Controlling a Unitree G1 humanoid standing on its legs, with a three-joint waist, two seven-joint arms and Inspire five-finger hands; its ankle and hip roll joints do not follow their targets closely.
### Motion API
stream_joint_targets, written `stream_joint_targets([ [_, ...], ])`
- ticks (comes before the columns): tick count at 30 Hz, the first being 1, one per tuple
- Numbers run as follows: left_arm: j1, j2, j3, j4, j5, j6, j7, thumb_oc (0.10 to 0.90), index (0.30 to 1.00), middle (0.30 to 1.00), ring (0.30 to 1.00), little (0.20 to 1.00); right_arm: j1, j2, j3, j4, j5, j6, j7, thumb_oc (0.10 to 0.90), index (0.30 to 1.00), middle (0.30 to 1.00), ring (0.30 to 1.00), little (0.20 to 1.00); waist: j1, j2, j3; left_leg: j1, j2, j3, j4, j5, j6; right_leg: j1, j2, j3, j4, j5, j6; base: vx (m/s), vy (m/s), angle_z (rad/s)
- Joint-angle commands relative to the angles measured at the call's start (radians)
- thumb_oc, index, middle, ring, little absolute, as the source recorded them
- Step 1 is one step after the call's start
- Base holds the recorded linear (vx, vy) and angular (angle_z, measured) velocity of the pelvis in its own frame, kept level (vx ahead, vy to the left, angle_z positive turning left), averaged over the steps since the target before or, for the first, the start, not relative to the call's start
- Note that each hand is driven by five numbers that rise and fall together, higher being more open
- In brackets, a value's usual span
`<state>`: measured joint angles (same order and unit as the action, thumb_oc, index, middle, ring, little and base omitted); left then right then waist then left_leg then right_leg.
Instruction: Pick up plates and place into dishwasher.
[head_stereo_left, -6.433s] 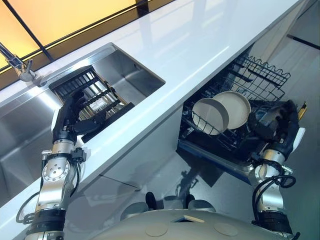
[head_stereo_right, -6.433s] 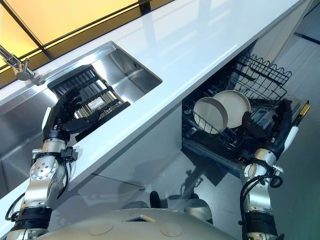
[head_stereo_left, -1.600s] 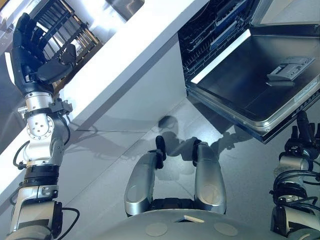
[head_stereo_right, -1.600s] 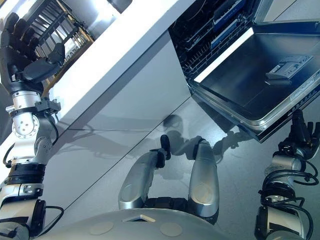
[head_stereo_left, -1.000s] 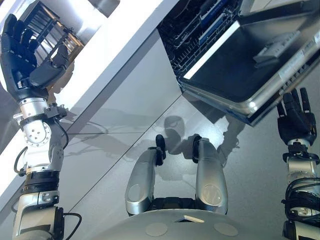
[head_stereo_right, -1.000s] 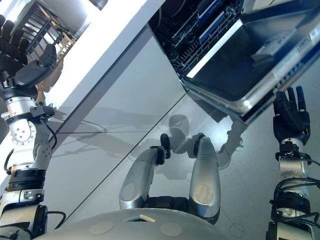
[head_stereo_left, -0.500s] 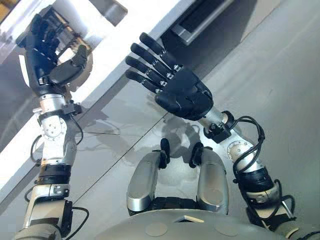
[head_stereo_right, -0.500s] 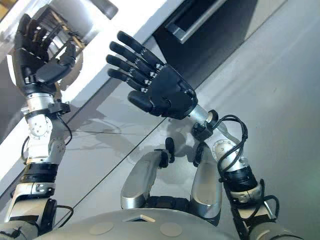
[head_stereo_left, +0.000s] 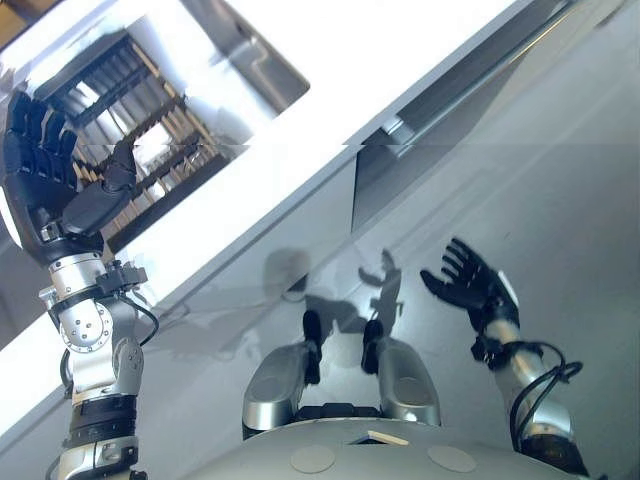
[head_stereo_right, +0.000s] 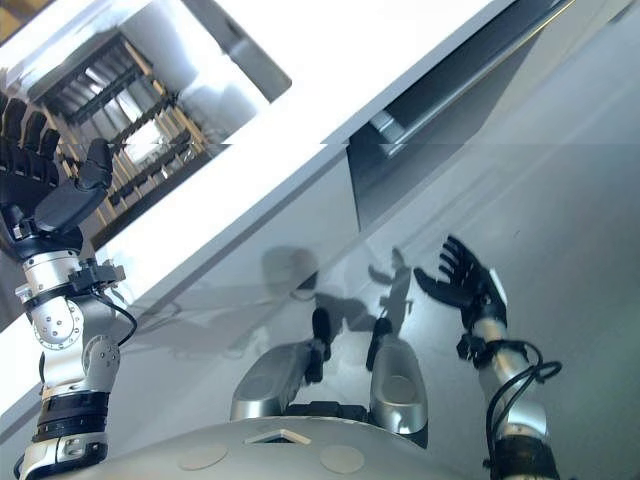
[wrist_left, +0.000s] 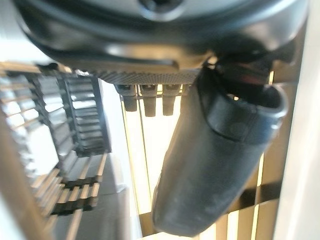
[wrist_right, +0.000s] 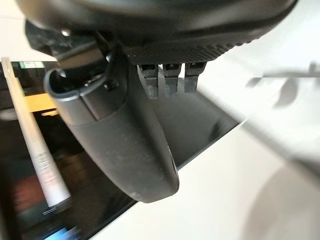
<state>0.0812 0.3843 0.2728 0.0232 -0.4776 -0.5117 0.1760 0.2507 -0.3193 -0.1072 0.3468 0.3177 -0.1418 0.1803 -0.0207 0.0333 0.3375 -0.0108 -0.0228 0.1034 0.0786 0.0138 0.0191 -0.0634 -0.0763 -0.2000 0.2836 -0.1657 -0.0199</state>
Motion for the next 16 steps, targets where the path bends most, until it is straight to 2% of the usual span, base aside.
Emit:
stream_joint_targets([
  [1,-0.045,0.003,0.004,0.011,0.012,-0.048,-0.028,0.8,0.9,0.9,0.9,0.9,-0.053,0.002,0.063,0.064,-0.142,-0.126,0.001,0.8,0.9,0.9,0.9,0.9,-0.026,-0.007,-0.108,0.024,-0.039,0.035,-0.029,-0.049,0.003,0.024,0.01,0.041,-0.165,0.12,0.09,-0.06,0.01,-0.05],
  [4,-0.082,-0.024,-0.024,0.051,-0.035,0.002,-0.038,0.8,0.9,0.9,0.9,0.9,-0.077,0.01,0.11,0.228,-0.203,-0.063,-0.038,0.8,0.9,0.9,0.9,0.9,-0.025,-0.014,-0.129,0.058,-0.034,0.042,-0.071,-0.047,-0.002,0.059,0.015,0.044,-0.222,0.144,0.097,-0.07,0.006,-0.03],
  [6,-0.1,-0.026,-0.04,0.074,-0.034,0.014,-0.038,0.8,0.9,0.9,0.9,0.9,-0.097,0.011,0.128,0.312,-0.225,-0.066,-0.049,0.8,0.9,0.9,0.9,0.9,-0.021,-0.014,-0.135,0.073,-0.031,0.043,-0.09,-0.045,-0.004,0.075,0.018,0.042,-0.242,0.154,0.101,-0.04,-0.011,-0.02],
  [8,-0.115,-0.024,-0.056,0.096,-0.042,0.036,-0.048,0.8,0.9,0.9,0.9,0.9,-0.118,0.019,0.151,0.408,-0.232,-0.041,-0.033,0.8,0.9,0.9,0.9,0.9,-0.013,-0.014,-0.144,0.095,-0.028,0.043,-0.115,-0.042,-0.006,0.094,0.021,0.035,-0.261,0.16,0.103,-0.03,-0.021,0.02],
  [9,-0.121,-0.026,-0.067,0.123,-0.049,0.032,-0.06,0.8,0.9,0.9,0.9,0.9,-0.13,0.024,0.163,0.48,-0.255,-0.048,-0.042,0.8,0.9,0.9,0.9,0.9,-0.008,-0.014,-0.151,0.105,-0.027,0.042,-0.125,-0.042,-0.008,0.104,0.024,0.036,-0.267,0.16,0.103,-0.04,-0.013,0.01],
  [11,-0.129,-0.037,-0.084,0.161,-0.06,0.032,-0.077,0.8,0.9,0.9,0.9,0.9,-0.148,0.026,0.182,0.563,-0.297,-0.007,-0.057,0.8,0.9,0.9,0.9,0.9,-0.004,-0.014,-0.162,0.118,-0.024,0.047,-0.129,-0.048,-0.007,0.118,0.029,0.036,-0.273,0.156,0.101,-0.04,-0.004,-0.02],
  [16,-0.133,-0.039,-0.115,0.205,-0.098,0.052,-0.112,0.8,0.9,0.9,0.9,0.9,-0.16,0.015,0.211,0.671,-0.379,0.02,-0.043,0.8,0.9,0.9,0.9,0.9,0.005,-0.016,-0.174,0.141,-0.02,0.057,-0.131,-0.058,-0.005,0.149,0.033,0.02,-0.285,0.148,0.097,-0.04,-0.014,-0.01],
])
